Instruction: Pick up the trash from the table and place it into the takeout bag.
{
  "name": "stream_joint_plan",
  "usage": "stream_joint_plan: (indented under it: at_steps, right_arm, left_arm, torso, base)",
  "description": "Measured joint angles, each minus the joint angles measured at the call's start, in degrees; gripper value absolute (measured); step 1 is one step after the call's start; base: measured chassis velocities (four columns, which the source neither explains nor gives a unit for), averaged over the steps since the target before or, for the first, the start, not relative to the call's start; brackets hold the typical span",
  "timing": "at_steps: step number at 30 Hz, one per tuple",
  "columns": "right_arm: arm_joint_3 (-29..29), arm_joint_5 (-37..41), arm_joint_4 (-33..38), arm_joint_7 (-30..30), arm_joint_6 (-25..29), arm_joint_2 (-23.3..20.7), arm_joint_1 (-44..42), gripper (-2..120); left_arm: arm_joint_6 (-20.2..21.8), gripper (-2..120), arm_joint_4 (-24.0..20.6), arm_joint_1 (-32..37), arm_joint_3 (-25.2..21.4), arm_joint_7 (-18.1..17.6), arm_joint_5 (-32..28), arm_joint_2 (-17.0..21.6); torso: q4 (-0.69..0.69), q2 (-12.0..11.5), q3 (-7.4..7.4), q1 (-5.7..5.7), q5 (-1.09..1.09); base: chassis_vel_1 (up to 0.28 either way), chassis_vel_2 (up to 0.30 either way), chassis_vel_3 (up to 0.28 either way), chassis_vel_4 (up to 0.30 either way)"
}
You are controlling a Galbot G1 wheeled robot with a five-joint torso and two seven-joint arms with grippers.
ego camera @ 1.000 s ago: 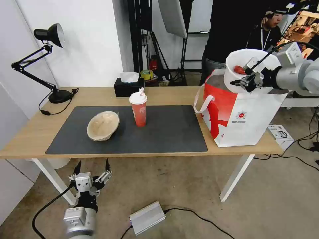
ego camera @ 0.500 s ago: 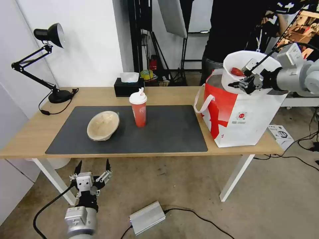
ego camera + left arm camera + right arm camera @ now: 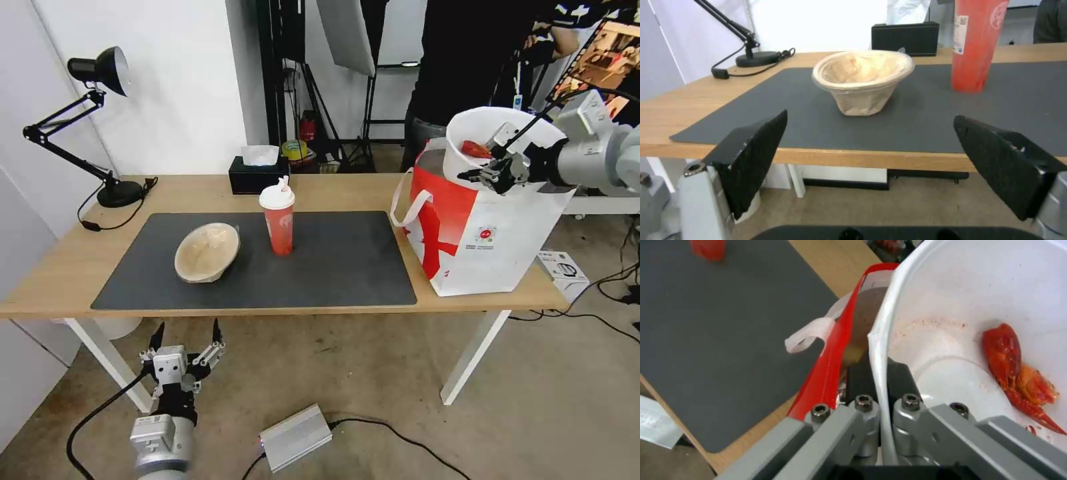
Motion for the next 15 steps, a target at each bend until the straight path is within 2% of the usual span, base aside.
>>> stream_joint_plan:
  at_steps: [12, 15]
  right_arm:
    - [0.63, -0.60, 0.46, -0.22, 0.00, -0.42, -1.06, 0]
    - [0.87, -0.91, 0.46, 0.02, 0.00, -0.43, -1.33, 7]
  left_arm:
    - [0.01, 100, 0.00, 0.05, 0.21, -0.01, 0.26, 0.00]
    - [0.01, 100, -0.02, 0.09, 0.21, -0.01, 0.33, 0.00]
  torso:
    - [0.00, 0.00, 0.00, 0.00, 0.00]
    - [0.00, 0.00, 0.00, 0.00, 0.00]
  base:
    - [0.000, 0.000, 0.000, 0.000]
    - [0.000, 0.000, 0.000, 0.000]
